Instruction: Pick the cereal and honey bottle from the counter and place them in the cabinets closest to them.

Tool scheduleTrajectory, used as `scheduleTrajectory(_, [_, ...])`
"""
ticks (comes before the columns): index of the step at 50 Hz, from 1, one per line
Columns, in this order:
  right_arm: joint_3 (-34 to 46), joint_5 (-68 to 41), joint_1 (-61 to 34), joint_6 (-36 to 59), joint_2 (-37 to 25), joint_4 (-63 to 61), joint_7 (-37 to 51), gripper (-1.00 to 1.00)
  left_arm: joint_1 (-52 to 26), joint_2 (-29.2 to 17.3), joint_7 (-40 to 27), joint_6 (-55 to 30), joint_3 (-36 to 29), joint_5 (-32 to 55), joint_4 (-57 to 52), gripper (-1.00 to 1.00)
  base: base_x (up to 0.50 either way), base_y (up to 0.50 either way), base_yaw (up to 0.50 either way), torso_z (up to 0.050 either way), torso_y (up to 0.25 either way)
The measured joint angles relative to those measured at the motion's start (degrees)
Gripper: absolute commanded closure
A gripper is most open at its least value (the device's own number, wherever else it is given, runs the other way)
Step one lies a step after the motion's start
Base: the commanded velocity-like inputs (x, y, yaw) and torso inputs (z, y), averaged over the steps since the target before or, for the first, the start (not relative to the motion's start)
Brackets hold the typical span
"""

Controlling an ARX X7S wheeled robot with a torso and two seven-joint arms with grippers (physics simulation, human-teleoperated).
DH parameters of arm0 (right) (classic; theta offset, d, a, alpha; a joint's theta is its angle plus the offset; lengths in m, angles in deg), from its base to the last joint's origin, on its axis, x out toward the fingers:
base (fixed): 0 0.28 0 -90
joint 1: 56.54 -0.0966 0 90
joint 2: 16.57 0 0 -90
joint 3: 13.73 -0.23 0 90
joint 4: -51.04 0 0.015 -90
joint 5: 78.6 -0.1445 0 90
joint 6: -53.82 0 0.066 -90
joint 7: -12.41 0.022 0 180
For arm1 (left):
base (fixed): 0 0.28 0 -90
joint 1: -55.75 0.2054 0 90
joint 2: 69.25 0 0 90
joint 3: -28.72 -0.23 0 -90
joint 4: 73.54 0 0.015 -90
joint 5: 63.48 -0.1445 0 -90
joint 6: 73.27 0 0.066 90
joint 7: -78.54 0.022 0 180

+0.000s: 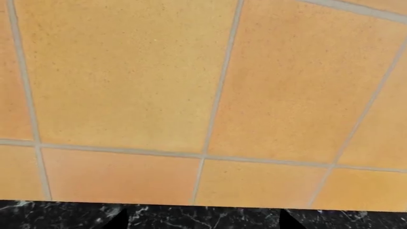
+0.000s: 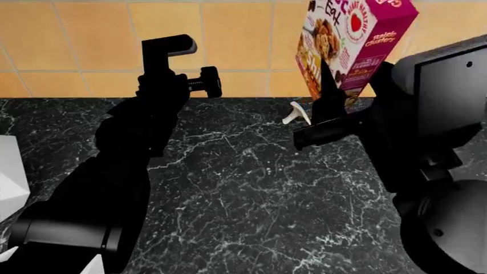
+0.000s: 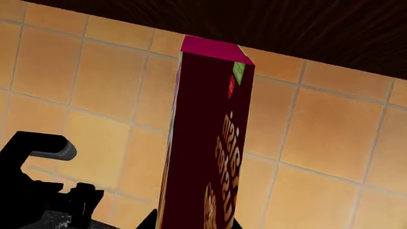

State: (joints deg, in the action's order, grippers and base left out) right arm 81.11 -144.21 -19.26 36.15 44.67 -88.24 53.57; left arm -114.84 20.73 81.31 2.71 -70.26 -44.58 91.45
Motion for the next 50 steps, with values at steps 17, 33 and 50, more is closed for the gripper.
scheduleTrajectory(17, [29.43, 10.05, -2.79, -30.30, -16.72, -8.63, 16.84, 1.00, 0.01, 0.00, -0.41, 0.03, 0.06, -0.19, 0.01, -1.00, 0.00, 0.00, 0.00, 0.000, 0.000])
scheduleTrajectory(33, [80.22, 15.77, -35.96, -57.90, -25.96, -10.20, 36.56, 1.00, 0.00, 0.00, -0.60, 0.02, -0.29, -0.08, 0.01, -1.00, 0.00, 0.00, 0.00, 0.000, 0.001])
scheduleTrajectory(50, [108.51, 14.18, -66.31, -71.71, -25.87, -10.53, 46.54, 1.00, 0.05, 0.00, -0.97, 0.04, -0.14, -0.25, 0.01, -1.00, 0.00, 0.00, 0.00, 0.000, 0.000])
